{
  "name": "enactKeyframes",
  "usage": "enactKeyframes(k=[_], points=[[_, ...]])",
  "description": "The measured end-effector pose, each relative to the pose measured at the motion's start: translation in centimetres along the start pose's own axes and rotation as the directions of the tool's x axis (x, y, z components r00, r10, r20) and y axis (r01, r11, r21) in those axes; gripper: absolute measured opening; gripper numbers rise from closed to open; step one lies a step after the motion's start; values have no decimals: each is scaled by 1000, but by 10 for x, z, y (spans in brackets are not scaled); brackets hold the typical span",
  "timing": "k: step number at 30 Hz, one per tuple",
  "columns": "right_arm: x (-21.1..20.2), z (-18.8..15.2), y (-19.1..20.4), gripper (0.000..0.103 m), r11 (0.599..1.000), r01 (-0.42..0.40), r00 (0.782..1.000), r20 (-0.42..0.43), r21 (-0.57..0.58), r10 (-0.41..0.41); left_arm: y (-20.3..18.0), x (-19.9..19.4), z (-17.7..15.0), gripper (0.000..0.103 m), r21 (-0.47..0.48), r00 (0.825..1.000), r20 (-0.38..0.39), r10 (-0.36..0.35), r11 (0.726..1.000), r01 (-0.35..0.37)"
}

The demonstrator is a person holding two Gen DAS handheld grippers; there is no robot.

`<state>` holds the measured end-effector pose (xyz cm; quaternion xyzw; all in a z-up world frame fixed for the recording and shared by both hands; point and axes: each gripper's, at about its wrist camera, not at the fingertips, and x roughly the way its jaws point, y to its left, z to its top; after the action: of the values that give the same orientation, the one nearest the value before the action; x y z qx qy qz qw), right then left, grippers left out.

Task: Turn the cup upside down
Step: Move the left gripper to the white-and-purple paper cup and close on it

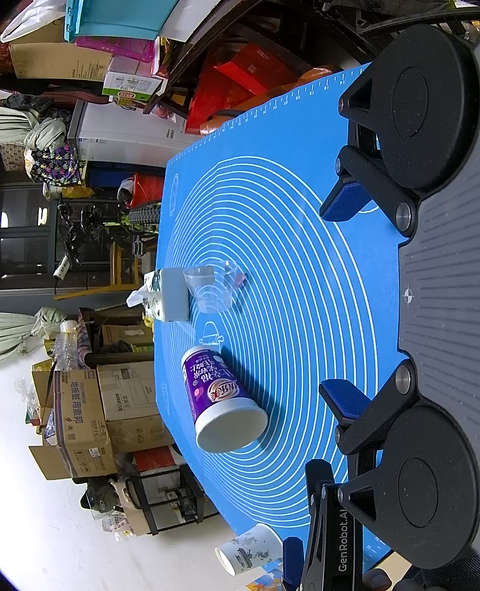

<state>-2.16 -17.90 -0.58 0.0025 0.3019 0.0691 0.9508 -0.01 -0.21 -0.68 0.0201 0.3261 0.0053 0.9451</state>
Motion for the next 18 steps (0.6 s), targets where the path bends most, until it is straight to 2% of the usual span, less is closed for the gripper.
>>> enactKeyframes(k=[5, 10, 18], points=[[0, 0, 1, 93, 1000, 0, 1000, 1, 0, 0, 4, 0, -2, 102, -14, 1000, -10, -6, 1000, 6], [1, 6, -1, 93, 1000, 2, 1000, 14, 2, -2, 8, -1, 11, 102, -39, 1000, -2, -5, 999, 5], [5, 32, -7, 93, 1000, 6, 998, 61, -11, -6, 7, 15, 46, 102, 26, 999, 15, -34, 999, 34]])
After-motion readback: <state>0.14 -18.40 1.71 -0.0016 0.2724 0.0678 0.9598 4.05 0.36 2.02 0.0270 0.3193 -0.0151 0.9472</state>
